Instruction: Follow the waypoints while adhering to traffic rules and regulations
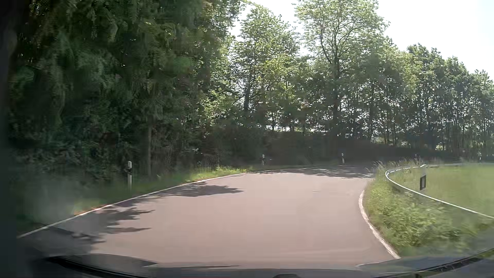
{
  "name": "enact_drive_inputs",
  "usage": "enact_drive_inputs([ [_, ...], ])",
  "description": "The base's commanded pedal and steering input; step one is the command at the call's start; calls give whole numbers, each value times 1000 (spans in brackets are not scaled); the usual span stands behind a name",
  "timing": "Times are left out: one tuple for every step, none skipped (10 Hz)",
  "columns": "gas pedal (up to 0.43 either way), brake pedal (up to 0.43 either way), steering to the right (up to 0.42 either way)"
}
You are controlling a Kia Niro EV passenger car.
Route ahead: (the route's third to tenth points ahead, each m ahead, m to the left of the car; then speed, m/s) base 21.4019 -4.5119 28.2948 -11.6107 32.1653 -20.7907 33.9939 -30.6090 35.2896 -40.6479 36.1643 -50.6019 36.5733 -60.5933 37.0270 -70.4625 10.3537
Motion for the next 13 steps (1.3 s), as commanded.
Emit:
enact_drive_inputs([
  [0, 0, 98],
  [0, 0, 111],
  [0, 0, 122],
  [0, 0, 129],
  [0, 0, 132],
  [8, 0, 135],
  [28, 0, 136],
  [28, 0, 142],
  [28, 0, 149],
  [28, 0, 159],
  [20, 0, 167],
  [20, 0, 169],
  [20, 0, 169],
])
